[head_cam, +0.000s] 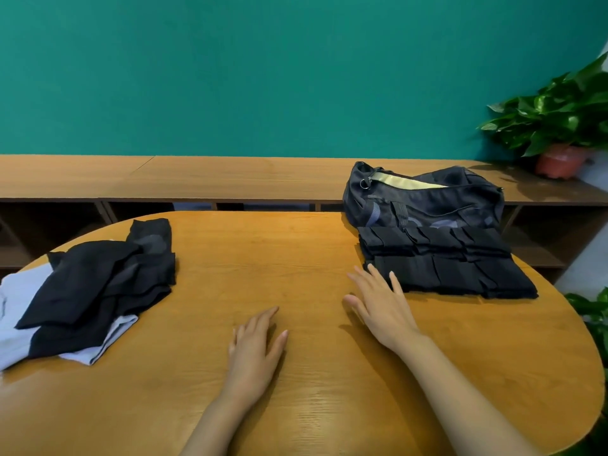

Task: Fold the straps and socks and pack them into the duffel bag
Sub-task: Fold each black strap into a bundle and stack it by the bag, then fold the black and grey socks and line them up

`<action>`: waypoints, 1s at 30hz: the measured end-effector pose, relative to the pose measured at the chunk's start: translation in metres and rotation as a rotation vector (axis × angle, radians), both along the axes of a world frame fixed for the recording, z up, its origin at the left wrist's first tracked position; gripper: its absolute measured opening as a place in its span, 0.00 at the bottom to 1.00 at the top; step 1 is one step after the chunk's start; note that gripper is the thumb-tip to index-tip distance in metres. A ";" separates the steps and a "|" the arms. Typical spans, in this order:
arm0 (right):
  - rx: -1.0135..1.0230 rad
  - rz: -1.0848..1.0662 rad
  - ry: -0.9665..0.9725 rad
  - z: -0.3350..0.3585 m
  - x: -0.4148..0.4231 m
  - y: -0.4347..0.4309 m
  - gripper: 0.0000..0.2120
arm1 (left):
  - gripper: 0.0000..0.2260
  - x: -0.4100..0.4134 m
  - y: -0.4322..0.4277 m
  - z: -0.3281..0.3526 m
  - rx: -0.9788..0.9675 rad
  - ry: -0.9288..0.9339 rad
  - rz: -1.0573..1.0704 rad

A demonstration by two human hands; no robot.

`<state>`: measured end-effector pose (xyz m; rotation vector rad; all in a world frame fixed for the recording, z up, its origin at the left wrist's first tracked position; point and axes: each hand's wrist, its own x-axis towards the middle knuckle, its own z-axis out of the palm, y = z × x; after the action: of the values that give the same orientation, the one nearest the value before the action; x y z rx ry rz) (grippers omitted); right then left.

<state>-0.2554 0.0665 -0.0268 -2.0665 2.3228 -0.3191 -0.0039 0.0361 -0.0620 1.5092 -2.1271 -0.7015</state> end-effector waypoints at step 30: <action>0.148 0.304 -0.059 -0.031 0.193 -0.139 0.26 | 0.33 0.126 -0.143 0.013 0.043 -0.393 0.362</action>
<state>-0.0619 -0.0728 -0.0577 -2.2550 1.8976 -0.1910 0.1219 -0.1070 -0.0489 2.1258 -2.0175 -0.3437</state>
